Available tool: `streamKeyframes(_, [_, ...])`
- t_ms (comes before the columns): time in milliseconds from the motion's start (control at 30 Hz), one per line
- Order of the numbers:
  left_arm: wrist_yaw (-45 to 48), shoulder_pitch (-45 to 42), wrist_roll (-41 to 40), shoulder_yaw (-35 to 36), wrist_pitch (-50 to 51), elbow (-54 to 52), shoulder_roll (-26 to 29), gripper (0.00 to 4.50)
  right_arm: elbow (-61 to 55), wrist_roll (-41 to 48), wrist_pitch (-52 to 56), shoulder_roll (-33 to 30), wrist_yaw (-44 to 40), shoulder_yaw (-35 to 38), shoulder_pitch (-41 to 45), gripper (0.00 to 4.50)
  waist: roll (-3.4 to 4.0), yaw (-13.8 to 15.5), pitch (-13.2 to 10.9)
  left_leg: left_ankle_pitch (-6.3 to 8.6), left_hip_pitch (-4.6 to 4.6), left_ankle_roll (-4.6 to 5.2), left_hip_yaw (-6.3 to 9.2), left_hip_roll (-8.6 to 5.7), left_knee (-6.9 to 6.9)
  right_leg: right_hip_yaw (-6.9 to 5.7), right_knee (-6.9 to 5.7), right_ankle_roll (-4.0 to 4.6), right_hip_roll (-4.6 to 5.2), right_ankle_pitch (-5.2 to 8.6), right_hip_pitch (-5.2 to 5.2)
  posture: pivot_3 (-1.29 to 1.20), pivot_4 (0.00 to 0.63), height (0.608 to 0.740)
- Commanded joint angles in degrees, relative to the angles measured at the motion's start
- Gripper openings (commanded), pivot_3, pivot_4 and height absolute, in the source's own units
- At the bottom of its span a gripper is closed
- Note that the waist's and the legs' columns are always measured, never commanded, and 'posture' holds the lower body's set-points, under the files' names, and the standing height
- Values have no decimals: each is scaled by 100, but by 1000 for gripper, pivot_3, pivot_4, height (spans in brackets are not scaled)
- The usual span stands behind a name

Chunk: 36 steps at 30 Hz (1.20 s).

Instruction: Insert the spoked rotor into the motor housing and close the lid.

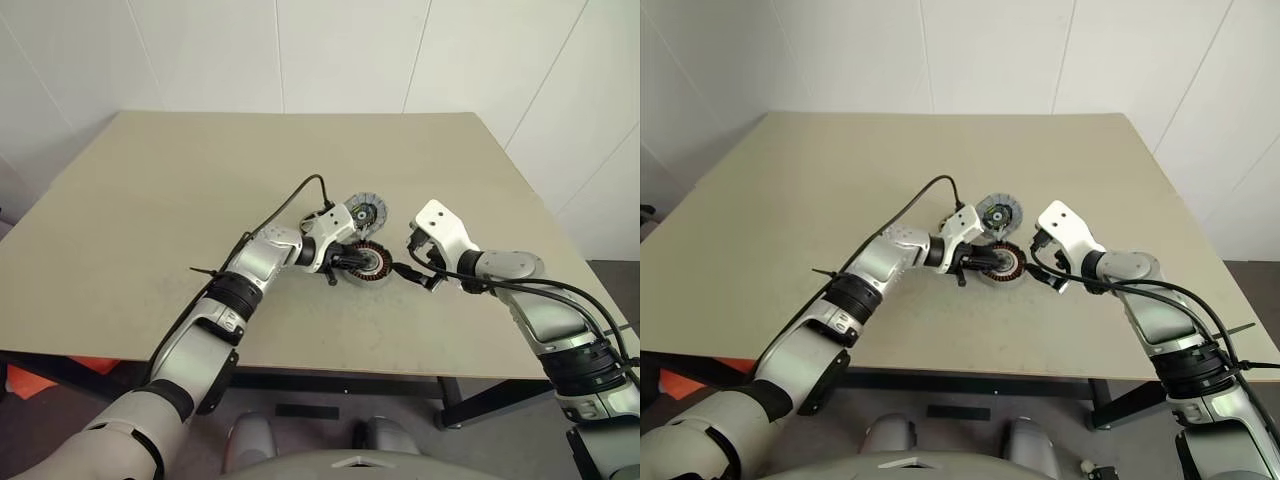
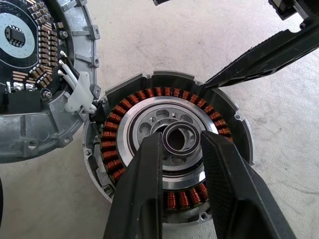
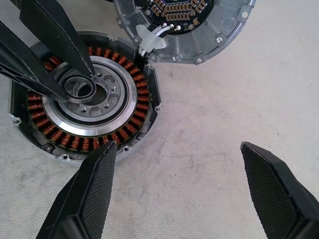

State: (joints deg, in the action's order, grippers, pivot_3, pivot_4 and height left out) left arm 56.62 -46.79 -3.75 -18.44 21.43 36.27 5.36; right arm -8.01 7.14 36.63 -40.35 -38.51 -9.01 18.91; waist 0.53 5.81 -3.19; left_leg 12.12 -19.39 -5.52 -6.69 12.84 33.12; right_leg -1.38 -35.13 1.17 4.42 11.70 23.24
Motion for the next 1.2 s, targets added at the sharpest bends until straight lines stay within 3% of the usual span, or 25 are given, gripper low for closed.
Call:
streamKeyframes(33, [-31, -35, 15, 24, -83, -159, -51, 782, -211, -24, -16, 12, 31, 176, 109, 4500, 0, 0, 0, 0, 0, 0, 0, 0, 0, 0, 0, 0, 0, 0, 0, 0, 0, 740])
streamKeyframes(733, [-365, -129, 216, 82, -414, 156, -194, 782, -170, -13, -27, 24, 23, 185, 138, 4500, 0, 8, 0, 0, 0, 1, 0, -1, 0, 0, 0, 0, 1, 0, 0, 0, 0, 740])
streamKeyframes(867, [-455, -142, 276, 113, -478, 212, -166, 2088, -167, -18, -22, 32, 30, 185, 148, 4500, 0, 7, 0, -1, 0, 2, 0, -1, 0, 0, 0, 0, 2, 0, -1, 0, 0, 740])
streamKeyframes(1200, [42, -99, -397, 562, 9, -488, -65, 2088, -251, -23, -10, 20, 35, 200, 166, 4500, 1, 3, -1, -1, 0, 2, 0, -1, 0, 0, 0, 0, 1, 0, -1, 0, 0, 740])
